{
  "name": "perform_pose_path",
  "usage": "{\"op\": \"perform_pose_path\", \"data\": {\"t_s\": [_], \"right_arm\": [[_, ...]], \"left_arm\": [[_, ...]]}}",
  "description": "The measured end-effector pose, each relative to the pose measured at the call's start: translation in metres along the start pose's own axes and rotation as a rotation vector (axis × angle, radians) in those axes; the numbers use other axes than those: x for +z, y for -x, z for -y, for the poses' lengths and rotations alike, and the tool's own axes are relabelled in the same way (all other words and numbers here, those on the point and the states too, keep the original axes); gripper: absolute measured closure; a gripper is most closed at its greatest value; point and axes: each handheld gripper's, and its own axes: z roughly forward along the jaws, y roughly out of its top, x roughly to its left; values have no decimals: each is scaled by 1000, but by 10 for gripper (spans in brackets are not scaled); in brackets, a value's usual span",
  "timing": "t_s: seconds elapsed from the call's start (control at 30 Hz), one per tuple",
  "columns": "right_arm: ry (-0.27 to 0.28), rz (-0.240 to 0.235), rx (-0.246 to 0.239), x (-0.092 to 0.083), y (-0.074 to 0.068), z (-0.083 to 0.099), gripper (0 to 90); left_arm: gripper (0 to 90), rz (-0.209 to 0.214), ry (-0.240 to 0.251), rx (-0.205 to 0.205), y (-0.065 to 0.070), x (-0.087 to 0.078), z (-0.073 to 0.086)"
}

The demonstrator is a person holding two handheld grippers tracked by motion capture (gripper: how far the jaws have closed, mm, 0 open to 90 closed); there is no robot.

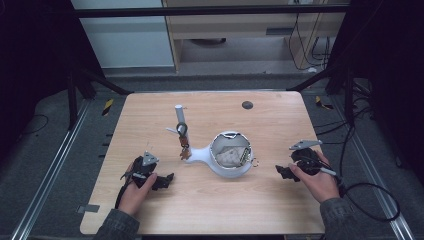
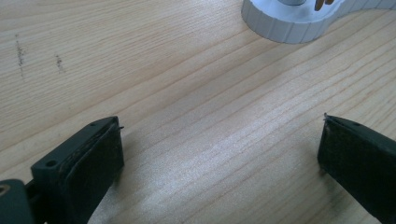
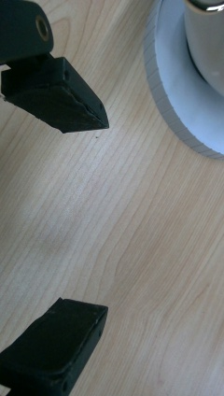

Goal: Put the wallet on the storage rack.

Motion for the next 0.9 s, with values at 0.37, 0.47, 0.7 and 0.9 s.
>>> {"op": "perform_pose_path", "data": {"t_s": [0.37,0.47,0.7,0.9], "right_arm": [[15,5,50,17,3,12,91],[25,1,81,23,4,14,82],[39,1,121,35,2,18,64],[38,-2,138,44,-2,19,61]], "left_arm": [[0,1,-1,0,0,0,0],[0,1,-1,0,0,0,0],[0,0,-2,1,0,0,0],[0,0,-2,1,0,0,0]]}}
